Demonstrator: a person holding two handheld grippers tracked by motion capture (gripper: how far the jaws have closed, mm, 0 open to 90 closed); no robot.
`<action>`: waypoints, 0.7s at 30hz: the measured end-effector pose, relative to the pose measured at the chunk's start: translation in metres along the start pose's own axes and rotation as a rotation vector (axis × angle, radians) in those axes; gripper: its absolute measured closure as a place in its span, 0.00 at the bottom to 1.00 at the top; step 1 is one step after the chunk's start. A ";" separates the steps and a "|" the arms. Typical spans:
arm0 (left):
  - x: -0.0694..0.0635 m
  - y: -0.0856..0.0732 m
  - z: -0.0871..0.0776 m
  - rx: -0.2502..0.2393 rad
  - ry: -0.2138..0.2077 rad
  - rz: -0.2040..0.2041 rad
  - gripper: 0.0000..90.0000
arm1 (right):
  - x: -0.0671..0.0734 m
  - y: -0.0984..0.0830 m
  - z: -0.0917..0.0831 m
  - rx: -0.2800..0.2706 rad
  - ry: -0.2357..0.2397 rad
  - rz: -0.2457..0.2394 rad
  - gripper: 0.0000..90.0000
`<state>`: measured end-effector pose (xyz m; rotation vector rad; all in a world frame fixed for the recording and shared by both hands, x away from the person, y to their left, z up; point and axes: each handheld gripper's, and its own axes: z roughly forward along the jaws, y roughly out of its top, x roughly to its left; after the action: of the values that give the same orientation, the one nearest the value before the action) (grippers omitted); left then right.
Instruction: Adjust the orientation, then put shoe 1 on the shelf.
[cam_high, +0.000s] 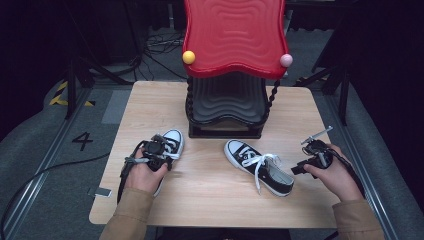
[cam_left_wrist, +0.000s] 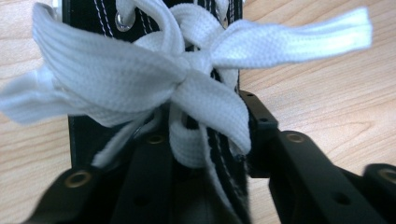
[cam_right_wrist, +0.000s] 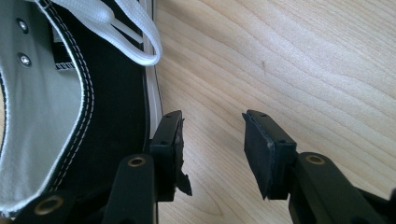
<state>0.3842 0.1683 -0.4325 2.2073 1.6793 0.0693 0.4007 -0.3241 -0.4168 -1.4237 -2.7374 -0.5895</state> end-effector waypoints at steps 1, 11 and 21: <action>0.000 0.000 0.000 -0.001 0.000 0.004 0.85 | 0.000 0.000 0.000 -0.003 -0.002 0.001 0.65; -0.002 0.000 -0.017 -0.031 -0.015 0.050 0.93 | -0.003 -0.003 -0.001 -0.006 0.000 0.010 0.65; -0.016 -0.002 -0.046 -0.038 -0.070 0.095 0.94 | -0.003 -0.007 -0.003 -0.011 -0.002 0.020 0.65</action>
<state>0.3664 0.1656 -0.3870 2.2347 1.5237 0.0478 0.3964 -0.3316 -0.4172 -1.4532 -2.7221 -0.6030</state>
